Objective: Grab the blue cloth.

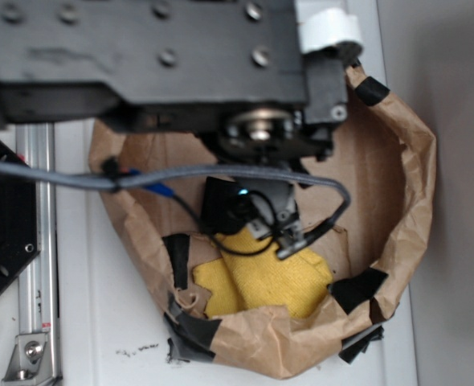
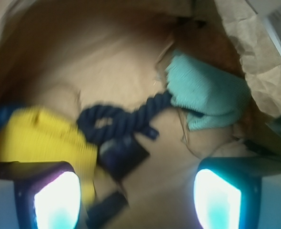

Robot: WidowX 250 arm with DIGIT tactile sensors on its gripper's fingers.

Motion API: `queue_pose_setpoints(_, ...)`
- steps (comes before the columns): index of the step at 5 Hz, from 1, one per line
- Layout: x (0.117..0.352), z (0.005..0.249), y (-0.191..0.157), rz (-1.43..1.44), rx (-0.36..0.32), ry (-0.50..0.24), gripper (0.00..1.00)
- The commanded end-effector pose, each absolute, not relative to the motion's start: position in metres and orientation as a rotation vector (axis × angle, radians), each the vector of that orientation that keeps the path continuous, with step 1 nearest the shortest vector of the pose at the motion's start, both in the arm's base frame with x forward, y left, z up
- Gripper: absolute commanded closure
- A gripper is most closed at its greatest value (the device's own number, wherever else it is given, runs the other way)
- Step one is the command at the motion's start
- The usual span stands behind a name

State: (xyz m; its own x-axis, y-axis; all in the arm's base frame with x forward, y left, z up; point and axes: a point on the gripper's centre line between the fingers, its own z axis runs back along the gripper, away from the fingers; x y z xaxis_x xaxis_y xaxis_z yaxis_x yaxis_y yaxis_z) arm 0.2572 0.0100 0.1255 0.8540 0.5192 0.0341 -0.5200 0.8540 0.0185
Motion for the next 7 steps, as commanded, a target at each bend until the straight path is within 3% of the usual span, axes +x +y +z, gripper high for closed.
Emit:
queue_pose_setpoints(1,0.255,0.102,0.031,0.977,0.133,-0.140,0.00)
queue_pose_setpoints(4,0.249,0.078,0.048,1.263,0.279,-0.235,0.00)
queue_pose_setpoints(5,0.249,0.061,0.070,1.318,0.242,-0.200,0.00)
queue_pose_setpoints(7,0.245,0.051,0.090,1.323,0.225,-0.194,0.00)
